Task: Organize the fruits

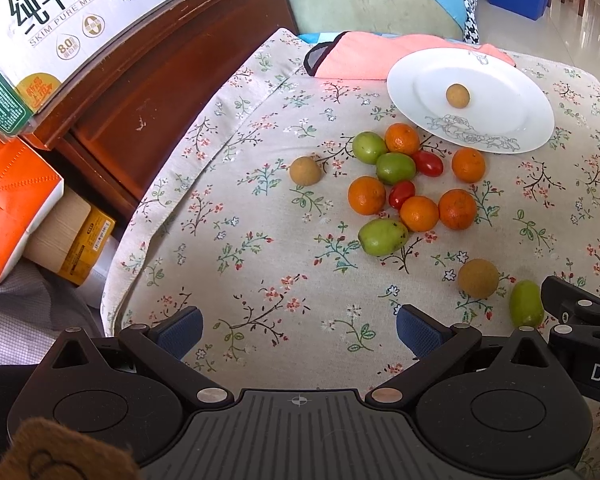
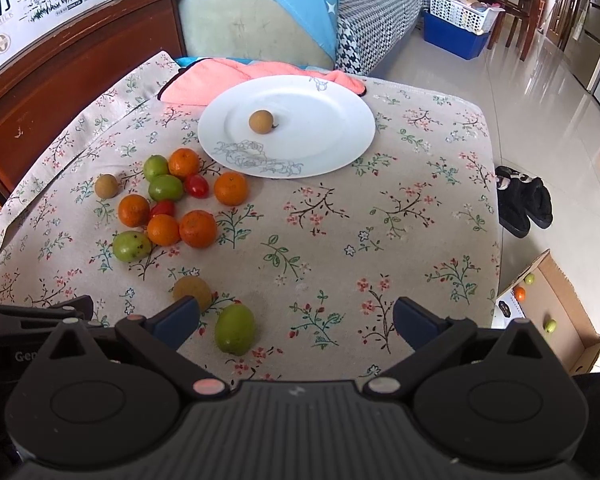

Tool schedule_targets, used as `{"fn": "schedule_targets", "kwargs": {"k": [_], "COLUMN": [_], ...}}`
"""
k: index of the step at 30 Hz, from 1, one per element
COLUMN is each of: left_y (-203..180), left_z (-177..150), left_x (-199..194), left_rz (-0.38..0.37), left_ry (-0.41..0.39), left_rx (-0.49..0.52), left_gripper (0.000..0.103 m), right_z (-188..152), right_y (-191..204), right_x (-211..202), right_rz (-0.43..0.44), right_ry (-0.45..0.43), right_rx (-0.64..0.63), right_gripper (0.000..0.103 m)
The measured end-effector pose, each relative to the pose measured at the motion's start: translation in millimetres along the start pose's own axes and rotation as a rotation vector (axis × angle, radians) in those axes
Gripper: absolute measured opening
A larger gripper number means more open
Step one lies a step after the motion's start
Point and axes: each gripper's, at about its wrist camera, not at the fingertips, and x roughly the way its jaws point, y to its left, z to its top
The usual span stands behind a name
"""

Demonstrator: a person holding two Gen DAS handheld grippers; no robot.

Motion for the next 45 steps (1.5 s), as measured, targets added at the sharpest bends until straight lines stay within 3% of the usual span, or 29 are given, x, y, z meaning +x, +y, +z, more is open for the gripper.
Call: {"fn": "schedule_targets", "kwargs": {"k": [28,34,45], "left_y": [3.0,4.1,4.2], "left_z": [-2.6,-2.2,-3.2], "left_x": [6.5,8.0,7.9], "left_rz": [-0.017,-0.038,-0.092], "left_ry": [-0.012,-0.005,-0.018], "left_rx": [-0.018,-0.023,-0.002], "left_gripper": [0.103,0.103,0.103], "right_z": [-1.5,-1.5,-2.1], "right_y": [1.6,1.0,-4.9], "right_x": [5.0,5.5,4.9], "right_rz": [0.014,0.015,0.024], "right_ry": [0.02,0.056,0.04], "right_rx": [0.002,0.002,0.011], "right_gripper": [0.102,0.102,0.102]}}
